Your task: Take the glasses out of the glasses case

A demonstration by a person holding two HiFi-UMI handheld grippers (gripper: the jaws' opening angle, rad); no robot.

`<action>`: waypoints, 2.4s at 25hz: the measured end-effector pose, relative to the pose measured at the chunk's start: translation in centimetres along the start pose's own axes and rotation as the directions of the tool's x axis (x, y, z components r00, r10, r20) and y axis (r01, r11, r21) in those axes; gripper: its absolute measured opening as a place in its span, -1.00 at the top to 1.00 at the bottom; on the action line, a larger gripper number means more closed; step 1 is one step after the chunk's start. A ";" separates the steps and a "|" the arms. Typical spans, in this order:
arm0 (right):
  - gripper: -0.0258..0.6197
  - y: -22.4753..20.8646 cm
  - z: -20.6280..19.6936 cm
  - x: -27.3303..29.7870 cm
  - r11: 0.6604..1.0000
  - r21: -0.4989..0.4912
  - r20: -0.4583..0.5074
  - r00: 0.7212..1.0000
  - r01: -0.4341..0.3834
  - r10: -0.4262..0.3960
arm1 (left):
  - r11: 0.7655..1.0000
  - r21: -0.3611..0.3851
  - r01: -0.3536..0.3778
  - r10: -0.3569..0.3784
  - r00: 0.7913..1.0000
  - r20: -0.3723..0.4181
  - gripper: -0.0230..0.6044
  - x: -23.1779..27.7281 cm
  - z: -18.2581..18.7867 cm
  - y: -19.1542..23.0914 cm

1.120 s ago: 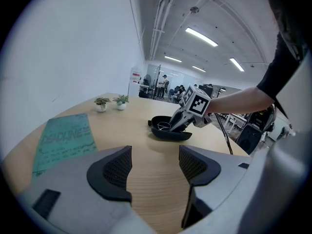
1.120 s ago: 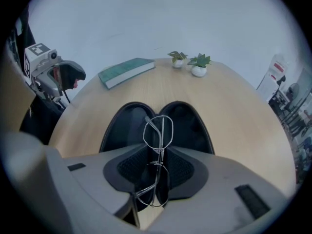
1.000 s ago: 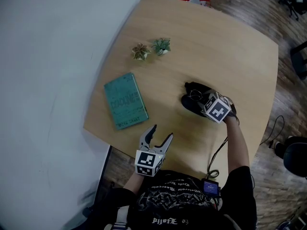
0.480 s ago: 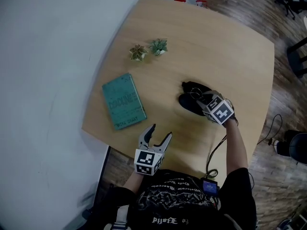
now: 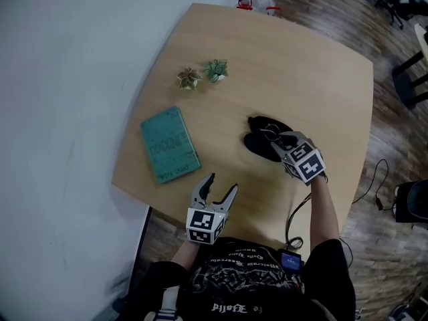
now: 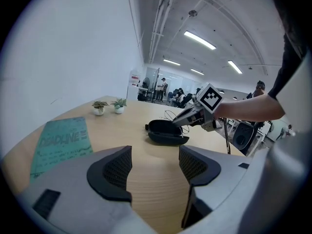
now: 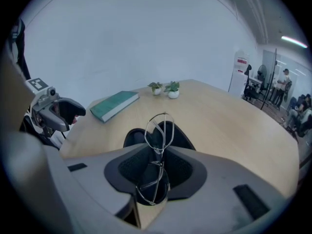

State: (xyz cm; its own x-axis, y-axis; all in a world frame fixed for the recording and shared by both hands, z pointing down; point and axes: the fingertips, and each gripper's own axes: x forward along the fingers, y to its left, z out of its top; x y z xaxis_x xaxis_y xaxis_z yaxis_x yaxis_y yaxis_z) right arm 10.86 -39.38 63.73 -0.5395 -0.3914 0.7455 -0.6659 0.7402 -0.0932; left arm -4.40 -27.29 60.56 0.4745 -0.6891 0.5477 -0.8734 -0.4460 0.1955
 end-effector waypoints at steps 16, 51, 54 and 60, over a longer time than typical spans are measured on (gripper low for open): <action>0.60 2.9 2.8 -8.1 0.979 0.177 0.251 0.958 0.097 -0.140 | 1.000 0.017 0.002 -0.003 0.997 0.076 -0.06 -2.3 1.8 -2.0; 0.61 14.3 -6.7 -22.7 0.817 0.569 0.568 0.674 0.094 -0.473 | 0.977 0.118 0.176 -0.197 0.961 0.196 -0.06 -8.3 2.9 -9.0; 0.61 15.0 -8.0 -22.5 0.795 0.597 0.543 0.674 0.109 -0.500 | 0.973 0.128 0.192 -0.213 0.962 0.173 -0.06 -8.3 2.2 -9.2; 0.61 15.3 -7.7 -22.2 0.797 0.585 0.530 0.672 0.153 -0.517 | 0.963 0.134 0.233 -0.254 0.953 0.168 -0.06 -8.0 2.1 -9.3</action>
State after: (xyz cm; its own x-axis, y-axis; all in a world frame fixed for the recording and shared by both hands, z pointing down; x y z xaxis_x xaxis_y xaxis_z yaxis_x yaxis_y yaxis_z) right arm 16.55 -15.15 50.80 -0.2910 -0.9356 0.1997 -0.9142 0.2104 -0.3462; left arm 0.17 -18.81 52.60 0.6921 -0.6393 0.3352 -0.7161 -0.6666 0.2071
